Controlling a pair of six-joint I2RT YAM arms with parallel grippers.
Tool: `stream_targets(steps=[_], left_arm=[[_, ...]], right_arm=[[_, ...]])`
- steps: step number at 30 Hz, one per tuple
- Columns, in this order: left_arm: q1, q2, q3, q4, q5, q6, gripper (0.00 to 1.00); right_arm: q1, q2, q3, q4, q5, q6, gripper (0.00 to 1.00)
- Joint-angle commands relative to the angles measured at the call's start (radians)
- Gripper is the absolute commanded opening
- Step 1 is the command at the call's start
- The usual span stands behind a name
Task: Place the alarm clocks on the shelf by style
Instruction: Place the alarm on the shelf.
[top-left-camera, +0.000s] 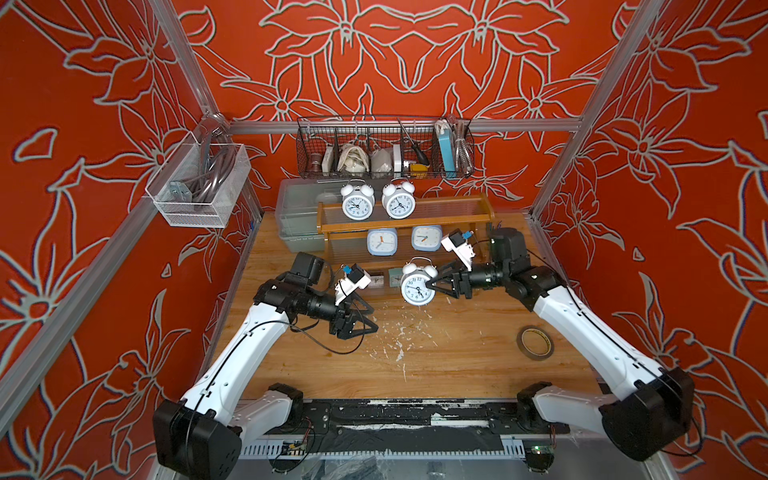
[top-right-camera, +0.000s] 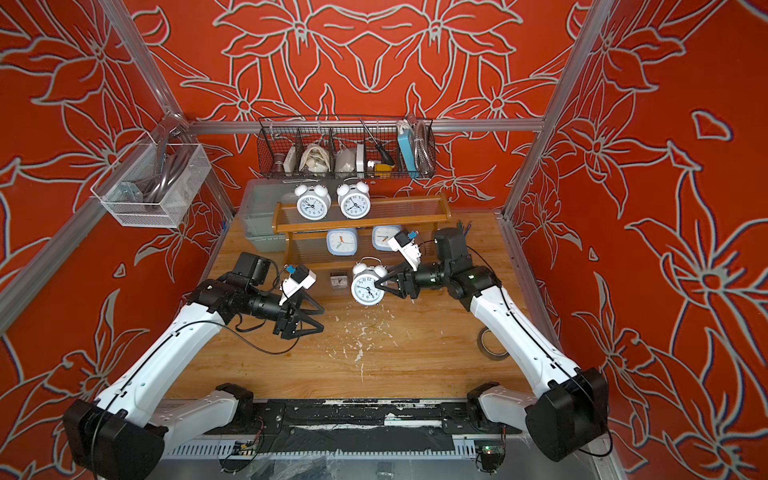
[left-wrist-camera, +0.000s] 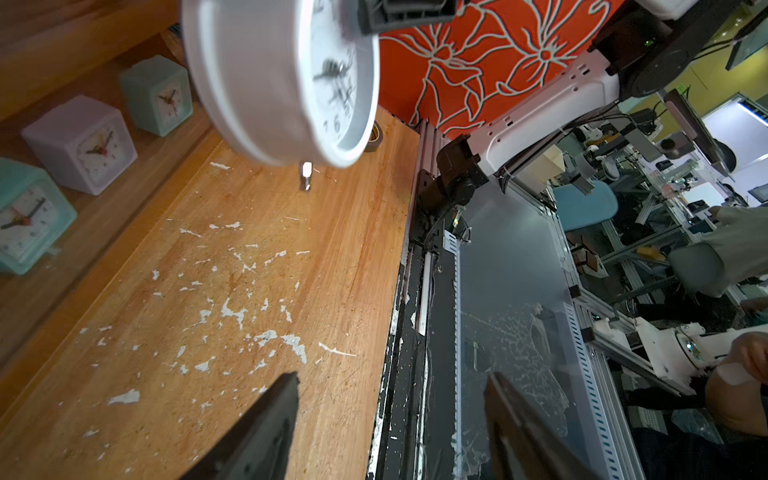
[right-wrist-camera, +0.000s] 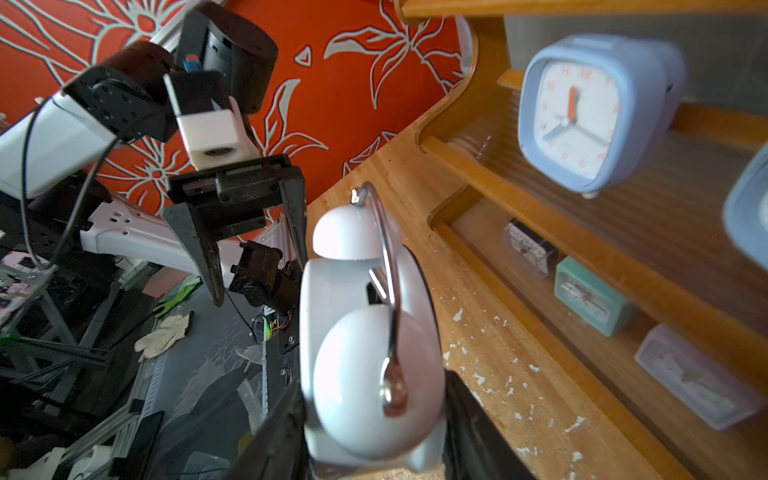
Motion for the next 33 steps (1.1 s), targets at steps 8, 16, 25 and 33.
stream_targets(steps=[8, 16, 25, 33], left_arm=[[0.035, -0.021, -0.021, 0.004, 0.066, 0.000, 0.72], [0.036, -0.028, -0.041, -0.012, 0.074, 0.002, 0.72], [0.040, -0.032, -0.045, -0.019, 0.074, 0.002, 0.72], [0.049, -0.032, -0.049, -0.019, 0.073, 0.002, 0.72]], right_arm=[[-0.127, 0.148, 0.543, -0.427, 0.113, -0.273, 0.33], [-0.162, 0.281, 0.811, -0.500, 0.145, -0.288, 0.33], [-0.188, 0.432, 0.978, -0.510, 0.175, -0.270, 0.33], [-0.209, 0.546, 1.071, -0.478, 0.162, -0.255, 0.33]])
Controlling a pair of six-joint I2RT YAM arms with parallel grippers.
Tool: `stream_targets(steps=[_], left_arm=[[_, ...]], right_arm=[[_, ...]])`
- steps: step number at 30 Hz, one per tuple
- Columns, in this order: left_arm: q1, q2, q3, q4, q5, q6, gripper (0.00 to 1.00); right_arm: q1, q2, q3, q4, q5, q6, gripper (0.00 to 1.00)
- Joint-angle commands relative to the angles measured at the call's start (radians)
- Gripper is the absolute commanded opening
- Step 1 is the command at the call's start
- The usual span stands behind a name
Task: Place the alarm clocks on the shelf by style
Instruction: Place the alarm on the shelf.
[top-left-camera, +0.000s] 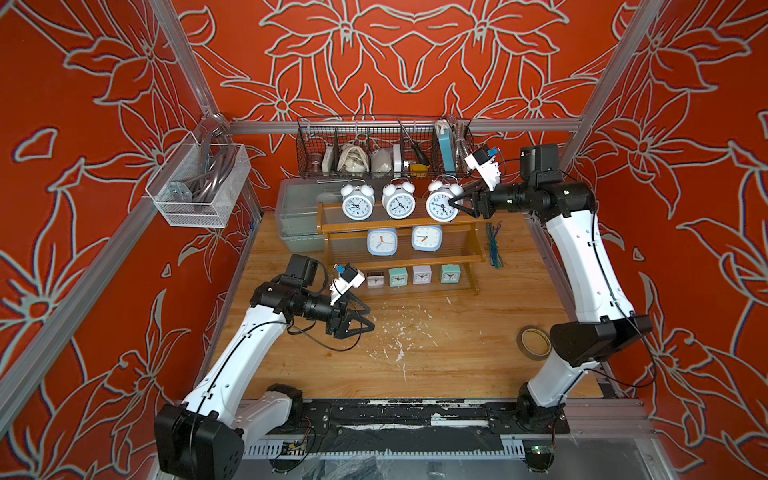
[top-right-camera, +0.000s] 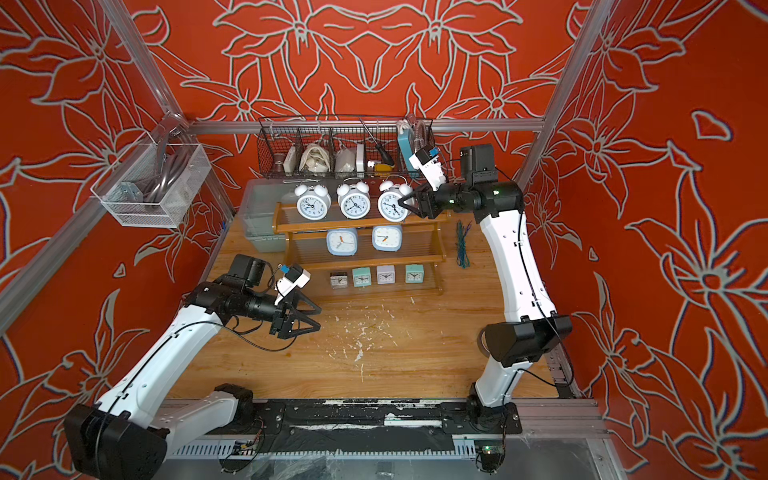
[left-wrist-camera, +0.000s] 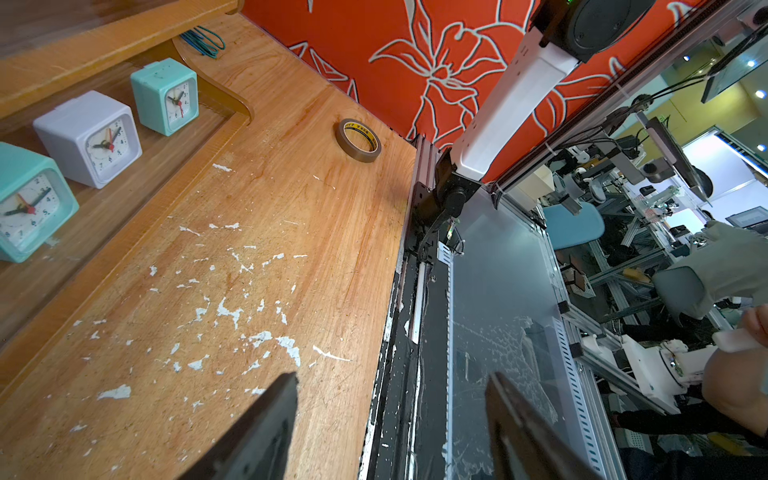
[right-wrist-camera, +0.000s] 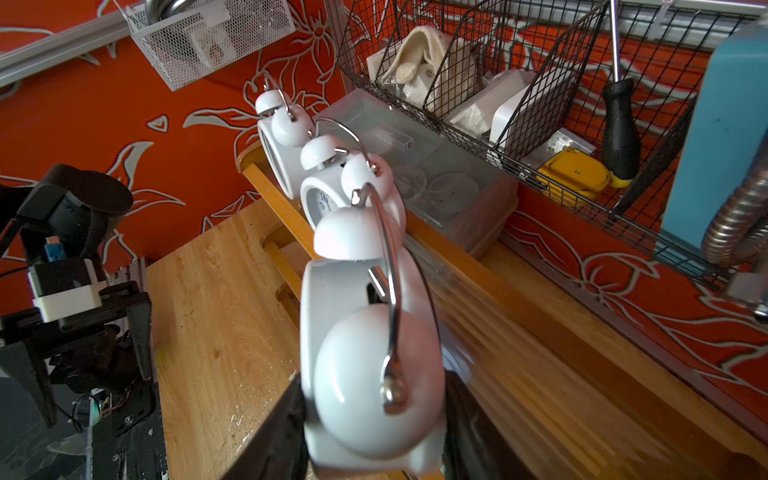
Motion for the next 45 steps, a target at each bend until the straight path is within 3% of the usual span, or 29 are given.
stream_targets(steps=[1, 27, 34, 45], left_arm=[[0.010, -0.016, -0.016, -0.020, 0.021, 0.005, 0.72], [0.040, -0.014, -0.022, -0.030, 0.031, 0.016, 0.73], [0.046, -0.016, -0.024, -0.029, 0.031, 0.018, 0.73], [0.058, -0.025, -0.028, -0.028, 0.034, 0.015, 0.73]], right_arm=[[-0.009, 0.034, 0.059, 0.037, -0.013, 0.002, 0.33], [-0.008, 0.234, 0.185, 0.049, -0.002, -0.023, 0.37], [-0.008, 0.246, 0.187, 0.048, 0.014, -0.039, 0.42], [-0.009, 0.227, 0.146, 0.057, 0.055, -0.061, 0.65]])
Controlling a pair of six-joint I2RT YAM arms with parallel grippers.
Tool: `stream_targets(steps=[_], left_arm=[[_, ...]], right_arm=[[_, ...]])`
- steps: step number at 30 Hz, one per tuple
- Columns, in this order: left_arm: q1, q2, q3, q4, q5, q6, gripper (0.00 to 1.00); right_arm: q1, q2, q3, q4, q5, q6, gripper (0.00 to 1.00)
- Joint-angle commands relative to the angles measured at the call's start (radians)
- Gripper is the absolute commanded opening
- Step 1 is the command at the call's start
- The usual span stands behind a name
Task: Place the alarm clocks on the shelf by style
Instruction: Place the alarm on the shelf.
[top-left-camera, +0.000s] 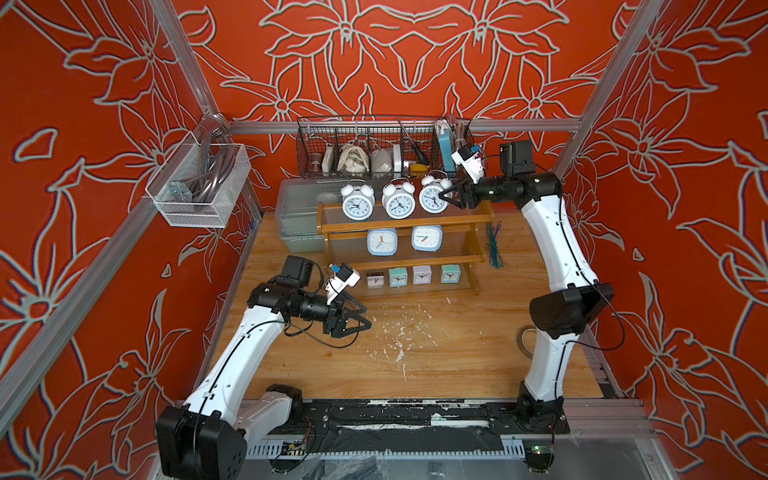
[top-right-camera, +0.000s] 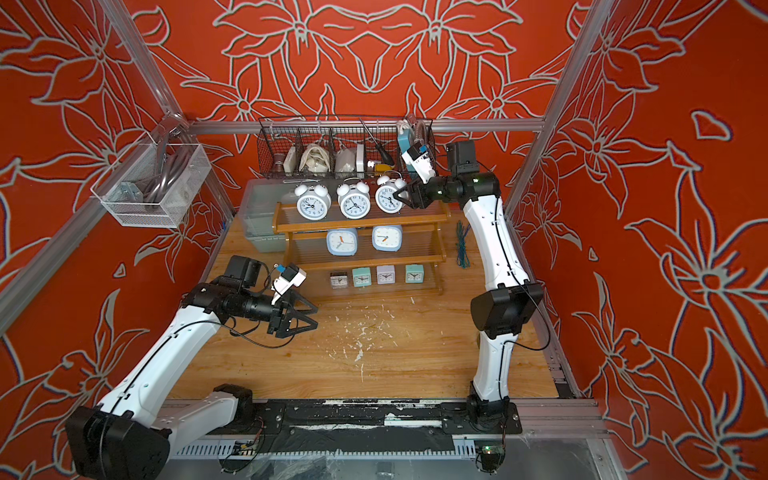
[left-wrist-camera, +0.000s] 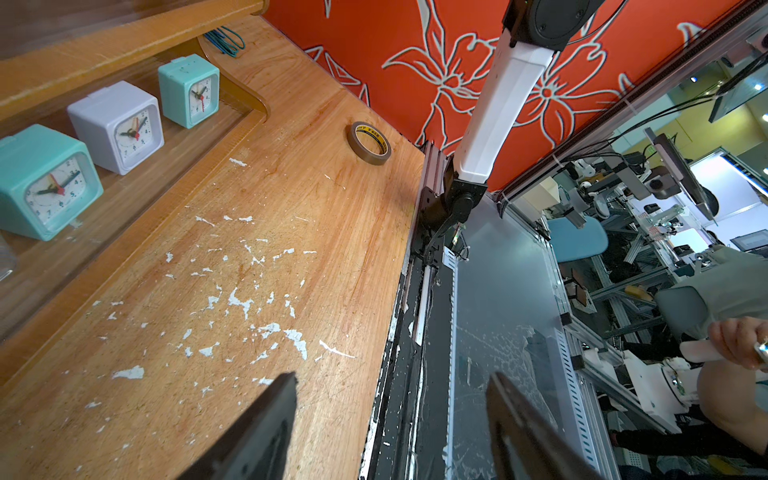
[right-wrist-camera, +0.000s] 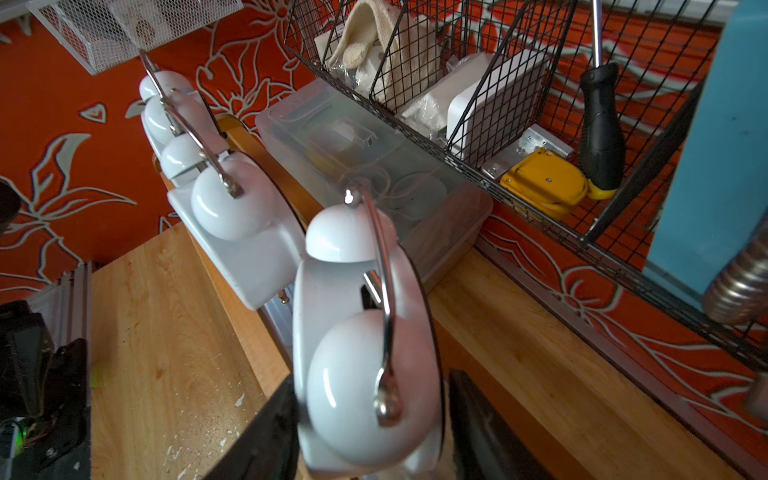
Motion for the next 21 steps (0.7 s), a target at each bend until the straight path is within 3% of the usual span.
stream_targets(steps=[1, 12, 21], left_arm=[[0.008, -0.022, -0.012, -0.016, 0.028, 0.012, 0.73], [0.017, -0.028, -0.015, -0.014, 0.031, 0.013, 0.73], [0.019, -0.029, -0.017, -0.009, 0.035, 0.008, 0.73]], right_arm=[[-0.004, -0.008, -0.026, 0.021, 0.035, -0.021, 0.68], [-0.012, -0.079, -0.123, 0.041, 0.075, -0.034, 0.83], [-0.044, -0.170, -0.283, 0.136, 0.082, -0.015, 0.85]])
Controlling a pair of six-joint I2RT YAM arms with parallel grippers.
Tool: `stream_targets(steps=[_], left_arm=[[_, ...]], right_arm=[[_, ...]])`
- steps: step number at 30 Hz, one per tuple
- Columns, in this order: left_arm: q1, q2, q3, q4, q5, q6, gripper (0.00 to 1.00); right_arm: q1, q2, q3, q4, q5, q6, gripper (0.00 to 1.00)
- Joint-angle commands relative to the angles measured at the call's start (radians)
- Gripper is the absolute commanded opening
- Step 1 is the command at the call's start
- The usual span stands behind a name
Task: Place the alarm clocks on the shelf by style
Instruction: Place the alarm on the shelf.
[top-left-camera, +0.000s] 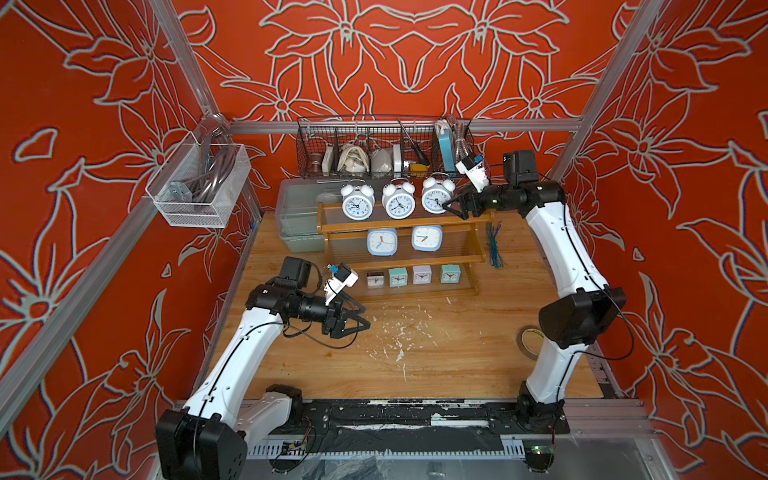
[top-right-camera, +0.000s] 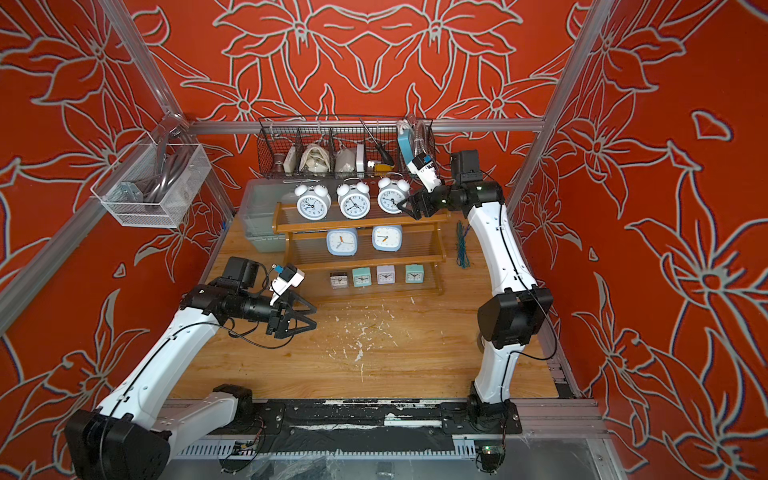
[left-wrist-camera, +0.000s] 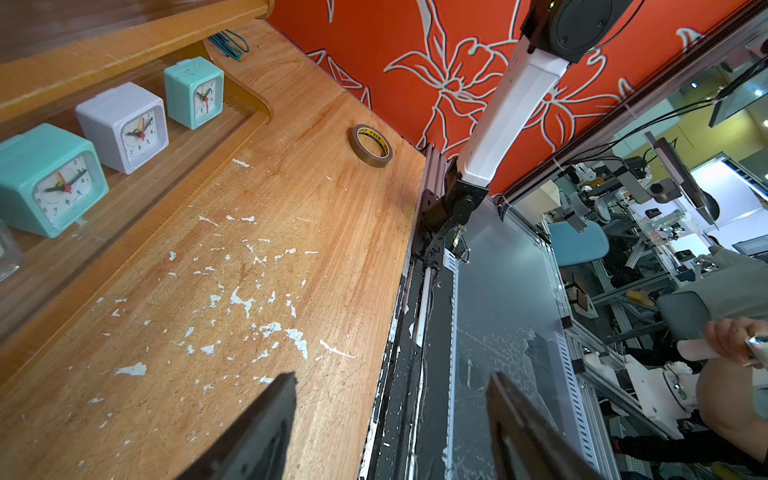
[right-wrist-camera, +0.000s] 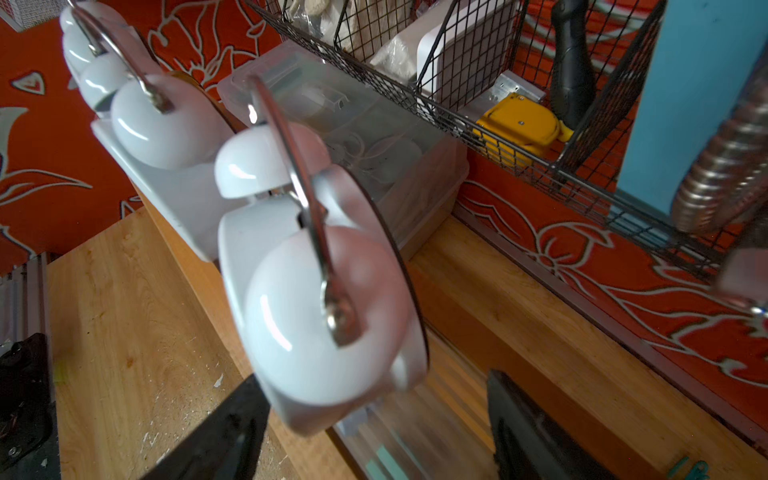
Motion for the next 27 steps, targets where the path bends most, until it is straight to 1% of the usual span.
stream_targets(steps=[1, 5, 11, 15, 18, 22, 24, 27], left_arm=[[0.007, -0.017, -0.006, -0.008, 0.028, 0.007, 0.73], [0.009, -0.016, -0.006, -0.005, 0.026, 0.005, 0.73], [0.014, -0.021, -0.007, -0.005, 0.023, 0.001, 0.73], [0.019, -0.026, -0.007, -0.003, 0.023, -0.001, 0.73], [0.024, -0.028, -0.006, -0.003, 0.023, -0.001, 0.73], [0.035, -0.031, -0.007, 0.003, 0.022, -0.002, 0.73], [0.045, -0.033, -0.008, 0.008, 0.018, -0.005, 0.74], [0.061, -0.037, -0.013, 0.038, -0.004, -0.028, 0.74]], right_arm=[[-0.018, -0.055, -0.056, 0.064, 0.018, 0.006, 0.85], [-0.033, -0.074, -0.095, 0.099, 0.023, 0.024, 0.81], [-0.038, -0.074, -0.104, 0.117, 0.026, 0.046, 0.72], [-0.039, -0.072, -0.109, 0.124, 0.042, 0.059, 0.68], [-0.039, -0.089, -0.125, 0.133, 0.033, 0.073, 0.69], [-0.039, -0.145, -0.186, 0.157, 0.029, 0.110, 0.76], [-0.040, -0.181, -0.221, 0.162, 0.048, 0.135, 0.78], [-0.039, -0.264, -0.312, 0.184, 0.116, 0.185, 0.83]])
